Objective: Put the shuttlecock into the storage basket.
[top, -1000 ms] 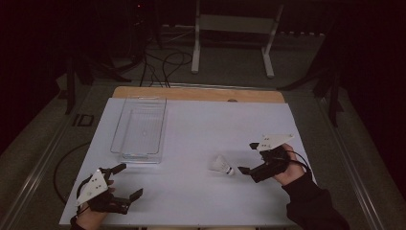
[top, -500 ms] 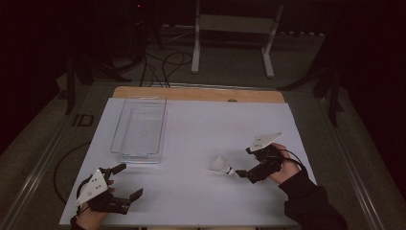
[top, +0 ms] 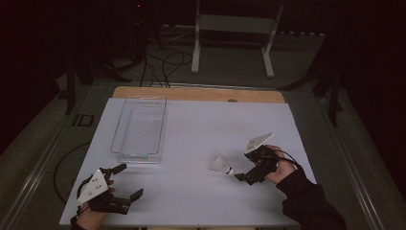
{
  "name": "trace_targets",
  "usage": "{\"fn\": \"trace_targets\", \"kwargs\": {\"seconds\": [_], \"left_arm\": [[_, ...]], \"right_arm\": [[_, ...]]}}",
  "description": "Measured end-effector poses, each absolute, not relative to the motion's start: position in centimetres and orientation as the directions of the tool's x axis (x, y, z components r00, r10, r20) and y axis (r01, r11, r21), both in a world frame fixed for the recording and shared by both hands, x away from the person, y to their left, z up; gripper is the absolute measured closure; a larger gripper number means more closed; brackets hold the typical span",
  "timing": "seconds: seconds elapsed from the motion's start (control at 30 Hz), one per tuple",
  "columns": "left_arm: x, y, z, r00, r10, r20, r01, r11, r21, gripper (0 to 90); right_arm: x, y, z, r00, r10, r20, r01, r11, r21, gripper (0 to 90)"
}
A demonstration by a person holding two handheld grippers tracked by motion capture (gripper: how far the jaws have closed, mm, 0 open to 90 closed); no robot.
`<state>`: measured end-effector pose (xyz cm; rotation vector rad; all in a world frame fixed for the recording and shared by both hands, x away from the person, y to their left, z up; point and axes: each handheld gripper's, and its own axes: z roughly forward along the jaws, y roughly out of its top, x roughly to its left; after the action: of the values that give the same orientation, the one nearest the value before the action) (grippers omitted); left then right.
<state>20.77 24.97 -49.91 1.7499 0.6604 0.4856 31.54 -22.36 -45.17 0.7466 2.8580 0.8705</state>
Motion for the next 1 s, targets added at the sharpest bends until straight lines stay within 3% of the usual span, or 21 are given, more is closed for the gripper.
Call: {"fn": "trace_targets", "kwargs": {"seconds": [0.43,1.0], "left_arm": [[20.8,25.0,-49.9,0.757,0.654,-0.011,0.183,-0.195,0.963,0.1],[20.8,25.0,-49.9,0.757,0.653,-0.011,0.183,-0.197,0.963,0.1]], "right_arm": [[32.2,-21.4,-46.3,-0.878,0.47,0.087,0.458,0.777,0.432,8.7],[32.6,-19.9,-47.1,-0.879,0.47,0.082,0.465,0.804,0.371,10.8]]}}
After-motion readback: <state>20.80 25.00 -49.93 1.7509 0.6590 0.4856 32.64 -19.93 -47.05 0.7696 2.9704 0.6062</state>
